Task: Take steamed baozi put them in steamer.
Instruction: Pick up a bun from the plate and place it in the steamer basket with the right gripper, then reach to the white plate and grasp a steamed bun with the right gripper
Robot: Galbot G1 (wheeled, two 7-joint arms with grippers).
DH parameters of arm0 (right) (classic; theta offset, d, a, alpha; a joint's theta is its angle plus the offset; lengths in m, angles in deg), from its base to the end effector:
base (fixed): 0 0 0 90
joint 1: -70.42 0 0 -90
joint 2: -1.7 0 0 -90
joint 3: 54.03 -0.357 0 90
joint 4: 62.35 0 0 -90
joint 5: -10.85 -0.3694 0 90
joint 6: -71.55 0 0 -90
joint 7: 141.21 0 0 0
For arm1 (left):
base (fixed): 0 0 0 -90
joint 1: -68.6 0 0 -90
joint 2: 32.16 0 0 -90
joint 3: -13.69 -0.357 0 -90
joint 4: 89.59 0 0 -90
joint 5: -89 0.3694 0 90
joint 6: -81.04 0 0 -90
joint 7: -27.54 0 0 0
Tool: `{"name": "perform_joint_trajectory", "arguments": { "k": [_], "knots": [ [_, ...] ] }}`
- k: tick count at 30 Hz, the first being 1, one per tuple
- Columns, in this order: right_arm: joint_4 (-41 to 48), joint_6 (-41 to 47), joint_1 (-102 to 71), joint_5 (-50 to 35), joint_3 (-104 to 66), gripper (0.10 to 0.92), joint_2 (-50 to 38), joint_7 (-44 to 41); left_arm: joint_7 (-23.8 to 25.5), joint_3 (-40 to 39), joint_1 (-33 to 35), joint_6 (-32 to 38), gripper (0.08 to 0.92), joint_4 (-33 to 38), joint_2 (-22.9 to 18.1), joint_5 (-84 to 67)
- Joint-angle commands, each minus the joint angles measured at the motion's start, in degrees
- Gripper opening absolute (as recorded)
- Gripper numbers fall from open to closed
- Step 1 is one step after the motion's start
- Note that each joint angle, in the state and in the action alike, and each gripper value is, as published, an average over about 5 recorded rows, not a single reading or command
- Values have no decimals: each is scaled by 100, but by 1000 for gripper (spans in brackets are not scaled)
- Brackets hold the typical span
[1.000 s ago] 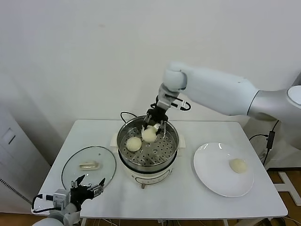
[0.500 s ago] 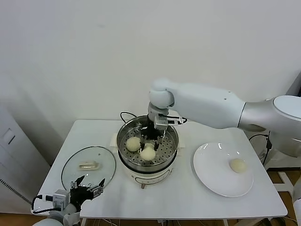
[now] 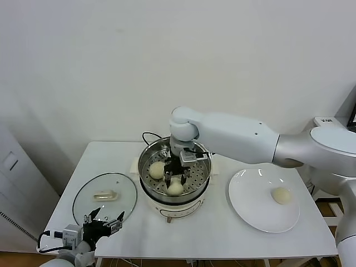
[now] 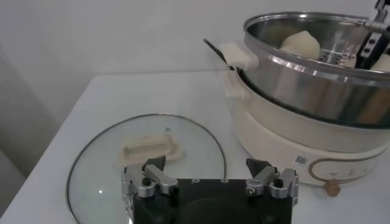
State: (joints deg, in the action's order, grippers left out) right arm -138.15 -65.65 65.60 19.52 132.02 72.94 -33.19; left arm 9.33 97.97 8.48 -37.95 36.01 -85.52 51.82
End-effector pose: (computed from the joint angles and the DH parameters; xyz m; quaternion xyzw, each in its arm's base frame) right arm 0.5333 0.1932 -0.0828 -0.7187 -0.0447 -0.6803 0.1369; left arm 0.1935 0.0607 -0.2631 -0.0706 -0.9573 -0.0231 0.2794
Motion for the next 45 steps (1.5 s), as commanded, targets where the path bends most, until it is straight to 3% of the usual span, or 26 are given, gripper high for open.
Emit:
{"name": "perform_joint_trajectory", "arguments": {
  "k": [1, 8, 12, 17, 22, 30, 38, 45],
  "knots": [
    [-78, -187, -134, 289, -101, 550, 9, -15, 8, -34, 4, 5, 823, 19, -32, 70],
    [157, -60, 53, 290, -402, 753, -7, 22, 8, -33, -11, 7, 823, -42, -92, 87],
    [585, 348, 392, -108, -654, 815, -165, 65, 4, -23, 1, 4, 823, -17, -107, 87],
    [1226, 1397, 911, -1002, -644, 822, -622, -22, -2, -7, -4, -5, 823, 20, -109, 86],
    [1795, 2263, 1307, -1366, -323, 823, -1415, -248, 4, 28, 31, 13, 823, -4, -128, 87],
    [1973, 3468, 1398, -1958, 376, 823, -2717, -364, 14, 117, 82, 50, 823, -22, -118, 82],
    [2065, 3684, 926, -2077, 490, 823, -3734, -464, 14, 128, 92, 40, 823, 16, -125, 76],
    [2116, 3552, 168, -1688, -99, 823, -4096, -510, 16, 170, 102, 46, 823, 2, -93, 57]
  ]
}}
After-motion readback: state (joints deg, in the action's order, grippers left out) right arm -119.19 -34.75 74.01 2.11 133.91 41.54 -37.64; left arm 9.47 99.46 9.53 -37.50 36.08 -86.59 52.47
